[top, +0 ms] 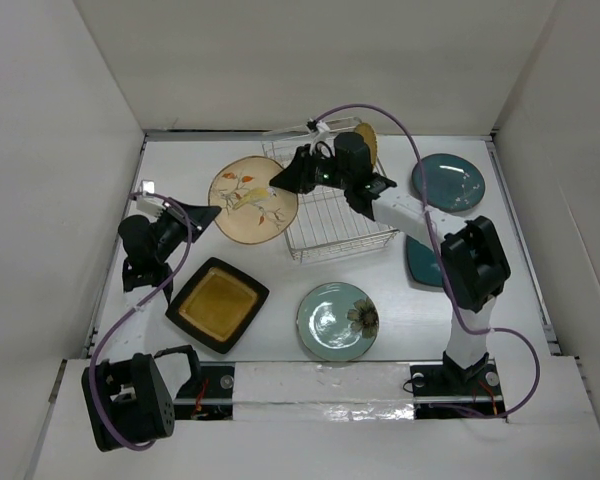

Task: Load the plates into the dish rack

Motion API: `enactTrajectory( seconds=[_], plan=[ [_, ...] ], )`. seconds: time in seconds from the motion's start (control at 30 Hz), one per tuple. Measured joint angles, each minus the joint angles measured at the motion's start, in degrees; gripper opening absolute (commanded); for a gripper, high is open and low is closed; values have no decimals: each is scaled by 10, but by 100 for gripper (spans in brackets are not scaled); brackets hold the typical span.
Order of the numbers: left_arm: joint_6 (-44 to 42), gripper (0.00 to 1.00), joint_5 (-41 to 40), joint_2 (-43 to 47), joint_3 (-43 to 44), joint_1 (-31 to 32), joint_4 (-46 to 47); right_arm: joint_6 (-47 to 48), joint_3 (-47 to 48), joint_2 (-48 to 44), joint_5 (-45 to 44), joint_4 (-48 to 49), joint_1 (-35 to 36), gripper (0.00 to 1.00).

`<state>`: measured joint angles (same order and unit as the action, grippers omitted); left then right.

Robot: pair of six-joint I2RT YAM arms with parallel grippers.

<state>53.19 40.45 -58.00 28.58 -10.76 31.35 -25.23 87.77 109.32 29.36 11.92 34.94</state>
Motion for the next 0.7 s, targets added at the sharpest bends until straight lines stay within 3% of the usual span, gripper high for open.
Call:
enactTrajectory(
  seconds=[0.07,0.17,0.2,0.27,0.3,0.4,0.5,0.7],
  plan=[
    [-6,0,5,1,0,1,-8,-33,-9,0,44,26,-14,0],
    [-19,1,10,8,0,11,-8,-67,-28,1,80,54,-33,0],
    [-21,24,14,10,0,14,-12,-77,-37,1,92,63,-37,0],
    [-26,45,14,16,2,14,-20,-89,-59,-3,105,83,-44,0],
    [-28,63,13,23,6,12,-25,-87,-72,-9,106,82,-49,0],
    [-45,85,-3,57,25,9,-43,-89,-103,-22,103,65,-76,0],
    [-73,91,-35,99,50,12,-74,-86,-109,-45,67,37,-113,0],
    [-137,88,-97,169,62,63,-130,-35,-81,-122,-77,-31,-175,0]
  ],
)
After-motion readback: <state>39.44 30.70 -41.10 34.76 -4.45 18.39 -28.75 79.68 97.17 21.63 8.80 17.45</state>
